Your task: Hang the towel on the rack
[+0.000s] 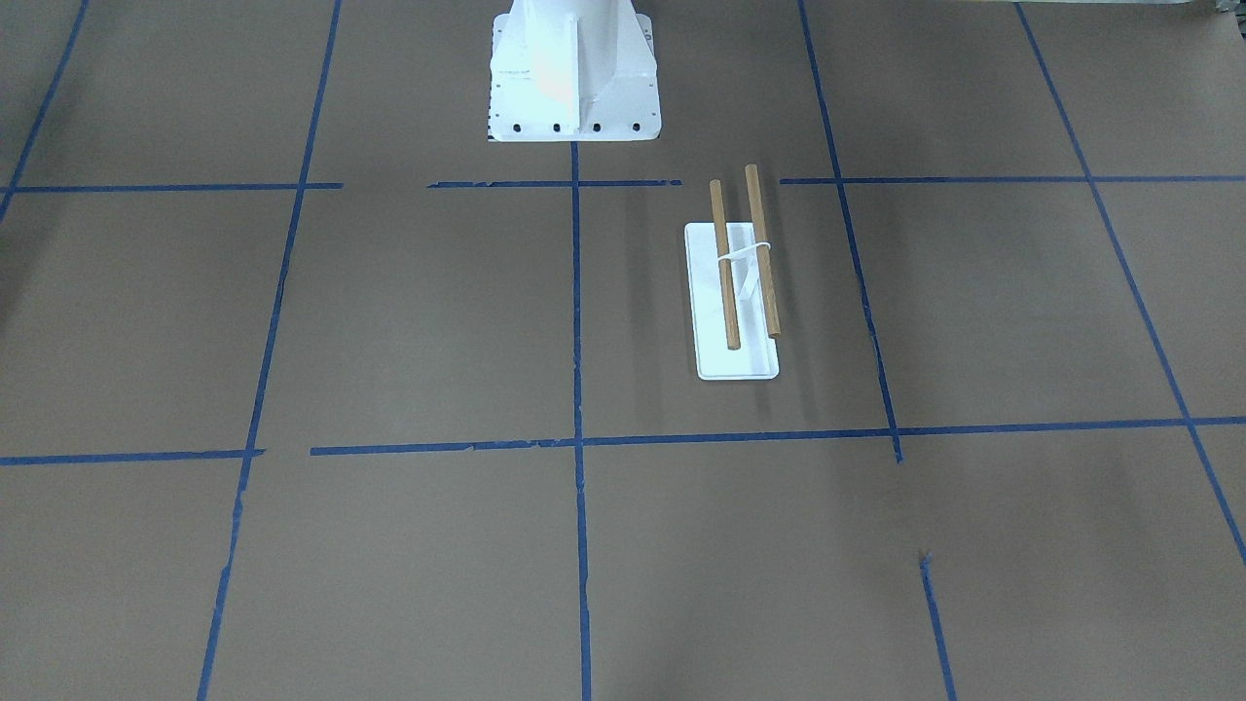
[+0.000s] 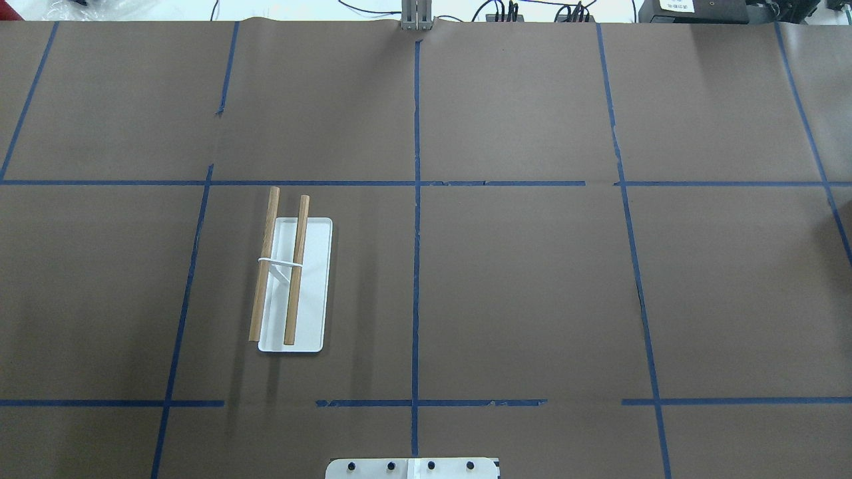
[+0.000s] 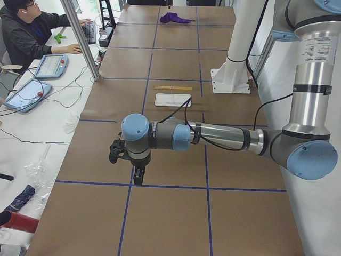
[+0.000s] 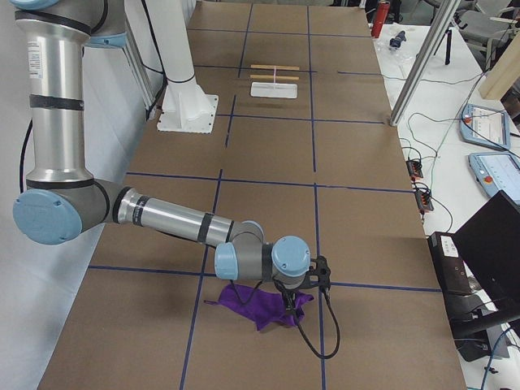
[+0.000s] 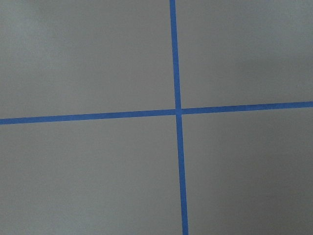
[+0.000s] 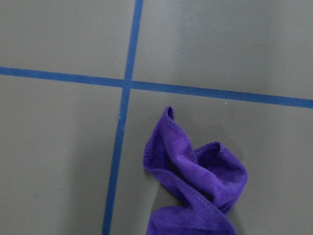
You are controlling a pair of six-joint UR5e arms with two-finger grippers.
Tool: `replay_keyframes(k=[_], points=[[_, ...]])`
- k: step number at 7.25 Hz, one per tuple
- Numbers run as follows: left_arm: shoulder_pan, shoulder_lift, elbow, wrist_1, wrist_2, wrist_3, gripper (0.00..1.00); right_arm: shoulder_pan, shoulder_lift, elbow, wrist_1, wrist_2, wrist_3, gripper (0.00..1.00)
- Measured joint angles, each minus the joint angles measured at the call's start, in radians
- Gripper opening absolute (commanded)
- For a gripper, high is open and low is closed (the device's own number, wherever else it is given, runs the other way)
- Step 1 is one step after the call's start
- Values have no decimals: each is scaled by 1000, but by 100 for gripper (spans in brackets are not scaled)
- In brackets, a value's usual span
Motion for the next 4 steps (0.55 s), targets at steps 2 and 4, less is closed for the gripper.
replay_keyframes(k=[2, 4], points=[[-1, 1, -11, 0, 0, 0, 100, -33, 4, -145, 212, -52, 5, 100], [-1, 1, -14, -1, -1, 1, 100, -81, 8, -170, 246, -83, 7, 100]])
